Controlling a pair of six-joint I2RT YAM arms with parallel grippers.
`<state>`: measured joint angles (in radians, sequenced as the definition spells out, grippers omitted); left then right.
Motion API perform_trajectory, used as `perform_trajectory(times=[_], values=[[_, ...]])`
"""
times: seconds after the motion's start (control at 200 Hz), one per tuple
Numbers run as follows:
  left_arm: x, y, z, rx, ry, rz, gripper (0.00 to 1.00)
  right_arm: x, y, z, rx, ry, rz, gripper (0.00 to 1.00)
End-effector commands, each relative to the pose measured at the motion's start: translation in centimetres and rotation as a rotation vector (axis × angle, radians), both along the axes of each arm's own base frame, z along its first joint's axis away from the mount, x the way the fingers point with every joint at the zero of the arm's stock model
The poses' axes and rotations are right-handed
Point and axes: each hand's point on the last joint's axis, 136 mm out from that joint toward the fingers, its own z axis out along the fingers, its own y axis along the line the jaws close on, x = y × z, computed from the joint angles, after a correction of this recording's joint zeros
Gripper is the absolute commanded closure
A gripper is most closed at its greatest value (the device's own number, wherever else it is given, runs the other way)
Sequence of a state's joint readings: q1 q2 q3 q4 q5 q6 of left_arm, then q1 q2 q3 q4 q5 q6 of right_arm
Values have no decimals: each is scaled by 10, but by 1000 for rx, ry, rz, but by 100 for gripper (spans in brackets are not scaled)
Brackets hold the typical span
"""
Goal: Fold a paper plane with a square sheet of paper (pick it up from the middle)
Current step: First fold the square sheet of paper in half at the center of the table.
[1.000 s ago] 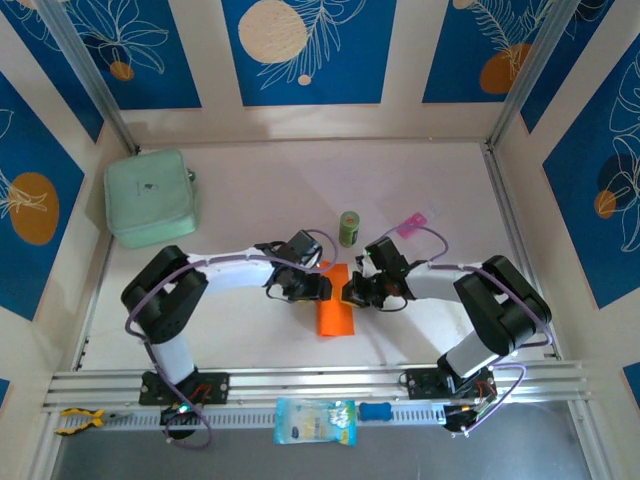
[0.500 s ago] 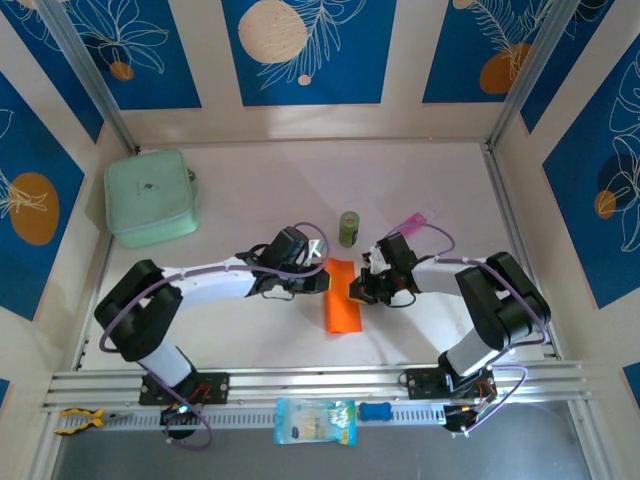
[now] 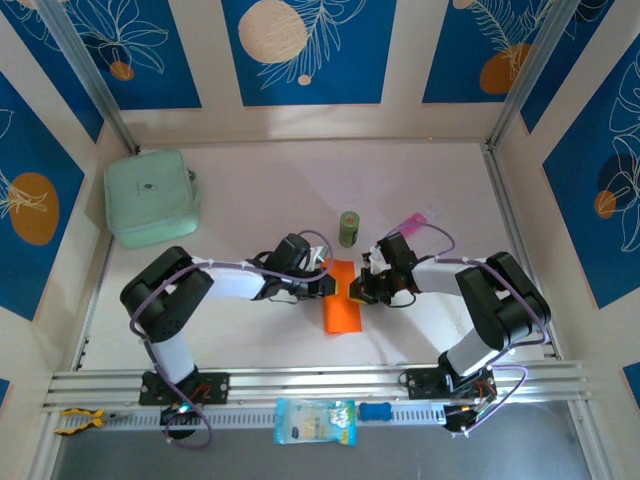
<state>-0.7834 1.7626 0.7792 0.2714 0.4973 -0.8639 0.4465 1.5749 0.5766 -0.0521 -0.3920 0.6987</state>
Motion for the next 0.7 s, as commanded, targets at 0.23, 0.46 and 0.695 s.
perform_trajectory(times=[0.23,0.46,0.695], values=[[-17,42,-55,173,51,10,100,-21,-18,-24,-105,87,-14,100],[-19,50,-54,198,40,14,100,-23,-19,-26,-116,92,-17,100],[-8,20,13,14,31,36,100,-24,-21,-26,-127,91,-35,100]])
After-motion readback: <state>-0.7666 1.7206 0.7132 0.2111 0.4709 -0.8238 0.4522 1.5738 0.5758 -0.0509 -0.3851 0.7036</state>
